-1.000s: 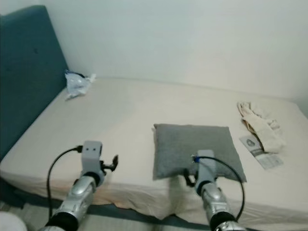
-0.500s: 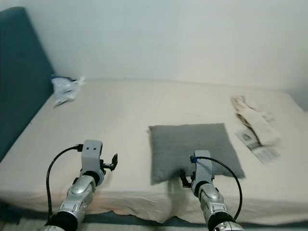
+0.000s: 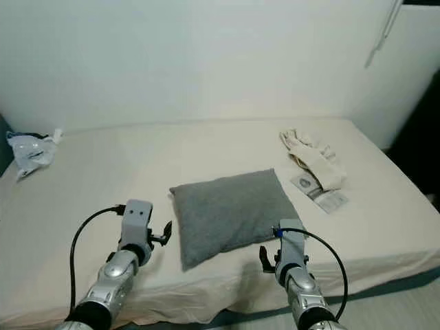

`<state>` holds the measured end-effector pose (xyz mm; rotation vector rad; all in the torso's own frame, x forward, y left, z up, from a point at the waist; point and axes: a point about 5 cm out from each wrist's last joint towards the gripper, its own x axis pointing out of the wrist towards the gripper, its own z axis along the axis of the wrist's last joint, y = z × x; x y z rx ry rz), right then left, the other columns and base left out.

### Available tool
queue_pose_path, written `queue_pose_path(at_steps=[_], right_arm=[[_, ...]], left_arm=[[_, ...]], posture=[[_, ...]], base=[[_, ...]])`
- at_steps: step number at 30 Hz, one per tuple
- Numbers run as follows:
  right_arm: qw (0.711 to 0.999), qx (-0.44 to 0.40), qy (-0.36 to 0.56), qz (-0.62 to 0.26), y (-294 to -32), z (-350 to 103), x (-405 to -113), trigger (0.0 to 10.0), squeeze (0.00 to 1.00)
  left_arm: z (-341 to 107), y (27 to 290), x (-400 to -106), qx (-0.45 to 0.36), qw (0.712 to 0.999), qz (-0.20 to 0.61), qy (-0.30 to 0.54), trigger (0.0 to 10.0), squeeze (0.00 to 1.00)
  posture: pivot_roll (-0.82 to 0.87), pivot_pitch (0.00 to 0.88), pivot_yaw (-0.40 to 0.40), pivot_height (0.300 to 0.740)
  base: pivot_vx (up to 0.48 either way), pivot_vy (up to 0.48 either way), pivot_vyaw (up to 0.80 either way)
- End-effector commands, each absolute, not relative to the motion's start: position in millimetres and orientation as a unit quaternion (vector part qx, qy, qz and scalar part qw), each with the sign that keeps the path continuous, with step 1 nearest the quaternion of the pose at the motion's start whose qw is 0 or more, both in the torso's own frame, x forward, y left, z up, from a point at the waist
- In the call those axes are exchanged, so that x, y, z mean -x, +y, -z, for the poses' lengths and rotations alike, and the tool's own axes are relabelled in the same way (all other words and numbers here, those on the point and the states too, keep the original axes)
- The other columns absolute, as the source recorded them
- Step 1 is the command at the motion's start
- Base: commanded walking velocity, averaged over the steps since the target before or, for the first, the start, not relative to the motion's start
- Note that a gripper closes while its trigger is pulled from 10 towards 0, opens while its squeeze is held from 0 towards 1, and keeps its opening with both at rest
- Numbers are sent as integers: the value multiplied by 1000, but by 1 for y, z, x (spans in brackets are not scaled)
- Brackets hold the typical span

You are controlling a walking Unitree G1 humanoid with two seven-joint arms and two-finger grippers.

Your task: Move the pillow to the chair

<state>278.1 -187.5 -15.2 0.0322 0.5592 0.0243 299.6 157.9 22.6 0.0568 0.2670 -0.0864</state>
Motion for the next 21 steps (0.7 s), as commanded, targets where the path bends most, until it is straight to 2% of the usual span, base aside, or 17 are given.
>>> queue_pose_path(at_steps=[1, 13, 21], right_arm=[[959, -19, 282, -5, -191, 17, -276, 10000, 0], [959, -17, 283, -5, -193, 16, -277, 10000, 0], [959, -16, 283, -10, -191, 15, -279, 10000, 0]], left_arm=[[-18, 158, -298, -26, 988, 40, 149, 10000, 0], [-16, 159, -296, -22, 987, 43, 154, 10000, 0], [-16, 162, -295, -24, 987, 38, 157, 10000, 0]], posture=[[-34, 65, -13, 726], [-23, 74, -29, 726], [-24, 76, -35, 726]], base=[[0, 0, 0], [0, 0, 0], [0, 436, 0]])
